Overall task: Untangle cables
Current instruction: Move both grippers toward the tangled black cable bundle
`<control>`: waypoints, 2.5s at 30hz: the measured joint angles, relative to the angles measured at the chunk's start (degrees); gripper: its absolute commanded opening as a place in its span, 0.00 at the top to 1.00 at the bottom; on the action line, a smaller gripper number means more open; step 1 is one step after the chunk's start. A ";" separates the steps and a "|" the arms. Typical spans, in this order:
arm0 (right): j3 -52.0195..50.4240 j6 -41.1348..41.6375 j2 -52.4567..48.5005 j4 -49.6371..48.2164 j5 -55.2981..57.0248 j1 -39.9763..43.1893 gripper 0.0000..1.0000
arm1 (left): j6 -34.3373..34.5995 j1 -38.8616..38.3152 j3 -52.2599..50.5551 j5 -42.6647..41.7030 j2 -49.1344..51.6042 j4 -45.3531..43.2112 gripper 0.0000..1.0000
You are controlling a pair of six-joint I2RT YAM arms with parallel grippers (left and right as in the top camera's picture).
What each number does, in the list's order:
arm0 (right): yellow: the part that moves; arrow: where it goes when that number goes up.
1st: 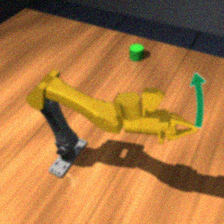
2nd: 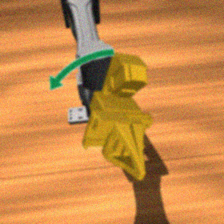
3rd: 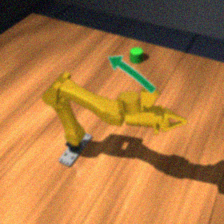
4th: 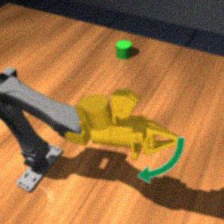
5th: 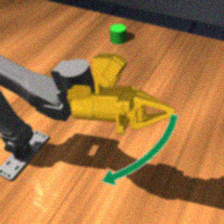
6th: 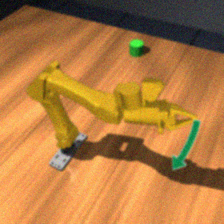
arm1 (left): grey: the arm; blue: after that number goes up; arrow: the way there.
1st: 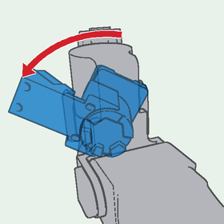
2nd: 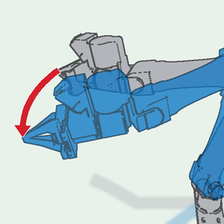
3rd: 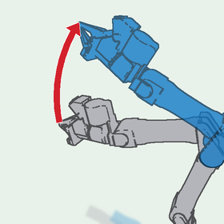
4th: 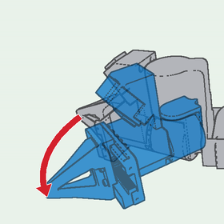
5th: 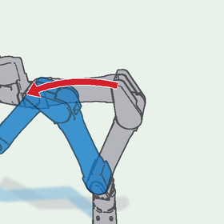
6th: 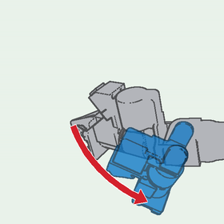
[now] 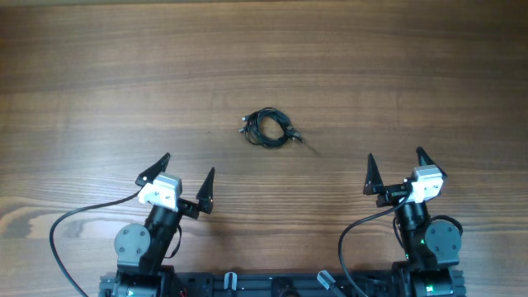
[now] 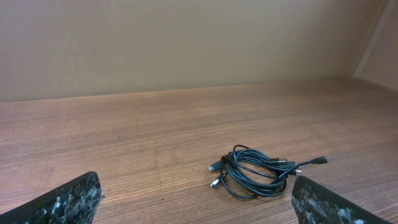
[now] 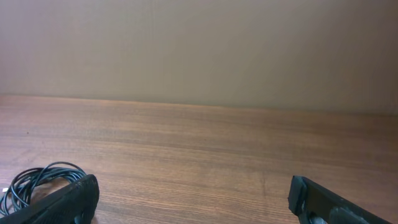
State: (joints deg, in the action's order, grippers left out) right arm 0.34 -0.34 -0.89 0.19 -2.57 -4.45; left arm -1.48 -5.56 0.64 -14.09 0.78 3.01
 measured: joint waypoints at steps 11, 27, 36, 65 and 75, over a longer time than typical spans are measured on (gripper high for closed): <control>0.00 0.00 0.00 0.00 0.00 0.00 0.00 | 0.00 0.00 0.00 0.00 0.00 0.00 0.00; 0.00 0.00 0.00 0.00 0.00 0.00 0.00 | 0.00 0.00 0.00 0.00 0.00 0.00 0.00; 0.00 0.07 0.00 0.00 0.00 0.00 0.00 | 0.00 0.00 0.00 0.00 0.00 -0.04 0.00; 56.63 7.54 -60.57 42.86 -1.33 0.07 0.01 | 8.26 0.00 49.16 -4.90 67.98 29.77 0.00; 59.80 7.63 -63.95 41.11 -9.05 0.07 0.00 | 21.05 -9.09 49.62 -0.52 86.31 11.37 0.19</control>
State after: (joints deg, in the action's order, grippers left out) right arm 60.14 7.29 -64.84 41.30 -11.62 -4.38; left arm 19.57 -14.66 50.26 -14.61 87.09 14.37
